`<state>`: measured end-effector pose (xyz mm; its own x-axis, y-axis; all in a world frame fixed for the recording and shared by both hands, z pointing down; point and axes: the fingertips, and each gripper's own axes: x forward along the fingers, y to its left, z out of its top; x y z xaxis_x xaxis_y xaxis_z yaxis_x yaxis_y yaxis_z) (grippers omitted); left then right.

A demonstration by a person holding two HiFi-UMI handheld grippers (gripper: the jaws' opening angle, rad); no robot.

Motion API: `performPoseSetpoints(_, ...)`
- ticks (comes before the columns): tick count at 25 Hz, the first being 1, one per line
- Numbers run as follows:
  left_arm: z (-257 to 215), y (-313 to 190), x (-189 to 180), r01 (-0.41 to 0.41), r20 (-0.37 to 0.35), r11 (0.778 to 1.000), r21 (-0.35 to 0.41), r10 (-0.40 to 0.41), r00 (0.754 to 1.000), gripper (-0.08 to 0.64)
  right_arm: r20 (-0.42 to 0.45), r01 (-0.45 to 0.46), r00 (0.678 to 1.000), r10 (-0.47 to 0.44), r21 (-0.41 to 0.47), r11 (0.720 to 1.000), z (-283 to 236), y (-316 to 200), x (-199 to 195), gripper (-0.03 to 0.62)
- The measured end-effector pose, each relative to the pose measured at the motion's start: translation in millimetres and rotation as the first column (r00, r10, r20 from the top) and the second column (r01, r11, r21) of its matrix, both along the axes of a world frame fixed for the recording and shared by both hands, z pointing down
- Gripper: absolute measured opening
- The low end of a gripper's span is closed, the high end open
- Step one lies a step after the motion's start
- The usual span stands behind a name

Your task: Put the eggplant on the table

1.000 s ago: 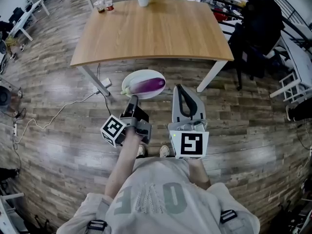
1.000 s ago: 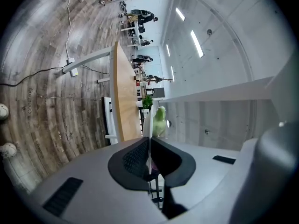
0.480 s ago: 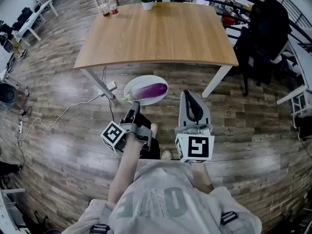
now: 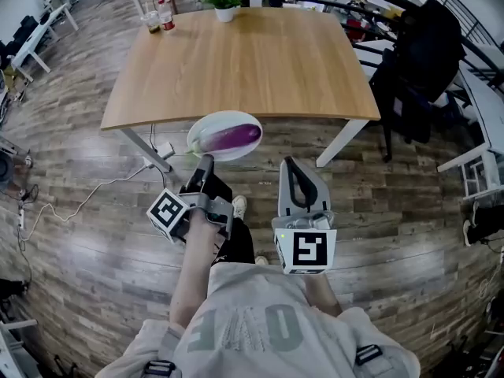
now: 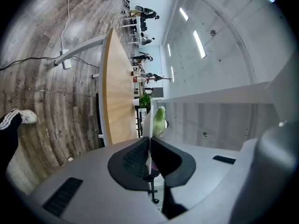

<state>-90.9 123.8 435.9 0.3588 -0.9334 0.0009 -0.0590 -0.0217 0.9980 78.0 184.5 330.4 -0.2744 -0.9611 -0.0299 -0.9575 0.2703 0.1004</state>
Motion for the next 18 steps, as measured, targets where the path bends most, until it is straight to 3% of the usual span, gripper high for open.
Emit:
performPoseSetpoints(3, -6, -33, 1, -0.017, 0.026, 1.0, 0.014, 0.017, 1.0, 0.02, -0.024, 0.002, 1.0, -0.002, -0.004, 1.0, 0, -27, -4, 0.017)
performPoseSetpoints(18, -3, -215, -24, -0.11, 0.024, 0.994, -0.027, 0.111, 0.994, 0.02, -0.056, -0.1, 0.994, 0.099, -0.026, 0.995, -22, -211, -36, 0.017)
